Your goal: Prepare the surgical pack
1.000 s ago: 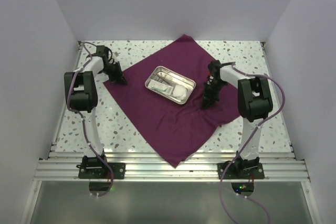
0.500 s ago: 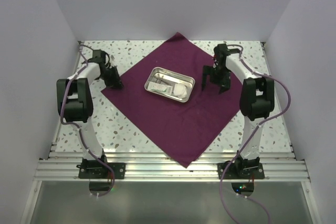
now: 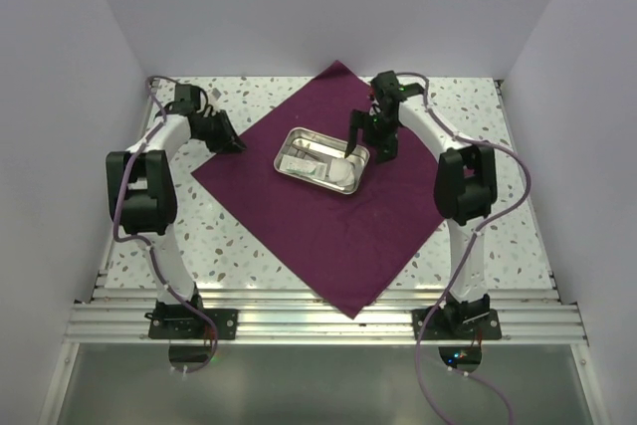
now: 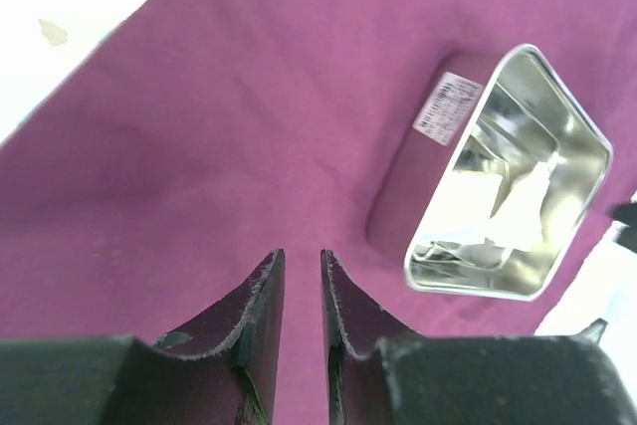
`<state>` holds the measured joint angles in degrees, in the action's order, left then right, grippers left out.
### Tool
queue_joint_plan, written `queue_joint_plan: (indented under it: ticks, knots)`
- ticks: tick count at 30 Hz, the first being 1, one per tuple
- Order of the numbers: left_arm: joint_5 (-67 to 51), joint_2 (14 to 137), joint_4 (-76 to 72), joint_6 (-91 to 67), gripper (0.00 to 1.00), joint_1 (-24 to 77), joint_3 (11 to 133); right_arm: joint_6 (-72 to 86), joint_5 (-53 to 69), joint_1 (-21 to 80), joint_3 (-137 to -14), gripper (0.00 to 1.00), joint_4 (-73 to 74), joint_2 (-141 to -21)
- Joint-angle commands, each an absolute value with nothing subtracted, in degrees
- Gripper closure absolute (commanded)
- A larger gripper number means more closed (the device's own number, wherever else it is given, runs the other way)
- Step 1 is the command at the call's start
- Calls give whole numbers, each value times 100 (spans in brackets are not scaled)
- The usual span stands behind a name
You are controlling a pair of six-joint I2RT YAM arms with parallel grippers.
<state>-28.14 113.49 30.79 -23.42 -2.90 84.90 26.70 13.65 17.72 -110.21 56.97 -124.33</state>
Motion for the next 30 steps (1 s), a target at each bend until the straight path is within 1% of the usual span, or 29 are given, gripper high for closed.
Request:
queue_joint_plan:
  ticks: [1, 3, 4, 9, 11, 14, 15, 18, 22, 24, 28, 29, 30]
  knots:
    - [-3129, 11048, 2839, -2522, 76, -237, 8508, 2996, 1416, 1828, -11311, 16, 5792, -12778]
    - [-3138, 11013, 2856, -2522, 76, -237, 8508, 3041, 1398, 1837, -11320, 19, 5748, -12823]
    - [-3146, 10960, 2848, -2522, 76, -237, 8517, 3058, 1363, 1846, -11329, 25, 5722, -12832]
    - [-3234, 10828, 2874, -2584, 76, -237, 8499, 3032, 1336, 1898, -11548, 32, 5845, -13077]
    - [-3226, 10802, 2865, -2601, 76, -237, 8490, 3024, 1345, 1916, -11593, 37, 5871, -13166]
    - [-3226, 10793, 2856, -2619, 77, -246, 8481, 3015, 1336, 1925, -11566, 40, 5810, -13280]
    - [-3226, 10784, 2856, -2628, 79, -246, 8473, 3006, 1336, 1925, -11566, 40, 5810, -13324]
    - [-3252, 10732, 2804, -2654, 80, -246, 8455, 2971, 1371, 1925, -11479, 46, 5635, -13307]
    - [-3287, 10696, 2803, -2672, 81, -237, 8481, 2927, 1415, 1925, -11628, 63, 5730, -13421]
    - [-3270, 10679, 2804, -2672, 81, -237, 8490, 2900, 1415, 1916, -11724, 68, 5731, -13421]
    - [-3226, 10644, 2830, -2672, 81, -264, 8499, 2734, 1555, 1802, -11944, 85, 5818, -13456]
    - [-3217, 10644, 2830, -2672, 82, -255, 8490, 2681, 1573, 1767, -12049, 87, 5862, -13456]
    - [-3208, 10644, 2830, -2672, 82, -255, 8490, 2550, 1617, 1662, -12093, 94, 5949, -13456]
